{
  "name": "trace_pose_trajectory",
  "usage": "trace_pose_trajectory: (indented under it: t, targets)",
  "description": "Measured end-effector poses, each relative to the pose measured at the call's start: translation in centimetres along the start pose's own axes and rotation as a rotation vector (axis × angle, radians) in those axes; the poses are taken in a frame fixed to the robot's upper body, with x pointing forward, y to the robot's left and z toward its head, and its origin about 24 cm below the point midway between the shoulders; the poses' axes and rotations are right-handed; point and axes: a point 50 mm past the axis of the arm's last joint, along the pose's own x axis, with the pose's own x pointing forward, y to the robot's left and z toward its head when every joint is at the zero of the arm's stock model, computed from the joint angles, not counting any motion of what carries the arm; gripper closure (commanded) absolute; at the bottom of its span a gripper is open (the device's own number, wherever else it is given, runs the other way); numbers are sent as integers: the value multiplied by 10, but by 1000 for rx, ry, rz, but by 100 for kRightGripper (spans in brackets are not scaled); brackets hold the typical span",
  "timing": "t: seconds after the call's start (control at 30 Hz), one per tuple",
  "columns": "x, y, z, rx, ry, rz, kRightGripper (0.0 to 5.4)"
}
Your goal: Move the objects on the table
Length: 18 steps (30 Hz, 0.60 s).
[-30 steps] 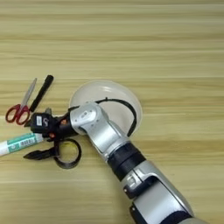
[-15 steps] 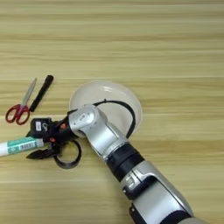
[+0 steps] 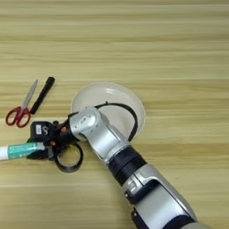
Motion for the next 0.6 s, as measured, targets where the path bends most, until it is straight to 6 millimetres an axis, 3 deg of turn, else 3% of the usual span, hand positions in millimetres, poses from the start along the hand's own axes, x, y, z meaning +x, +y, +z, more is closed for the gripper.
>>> trace_pose_trajectory:
  t: [0.23, 0.47, 0.6]
  targets:
    - [-11, -8, 0, 37, -50, -85, 375]
    - [-38, -22, 9, 44, -145, -235, 375]
    - [-64, -31, 9, 55, -182, -351, 375]
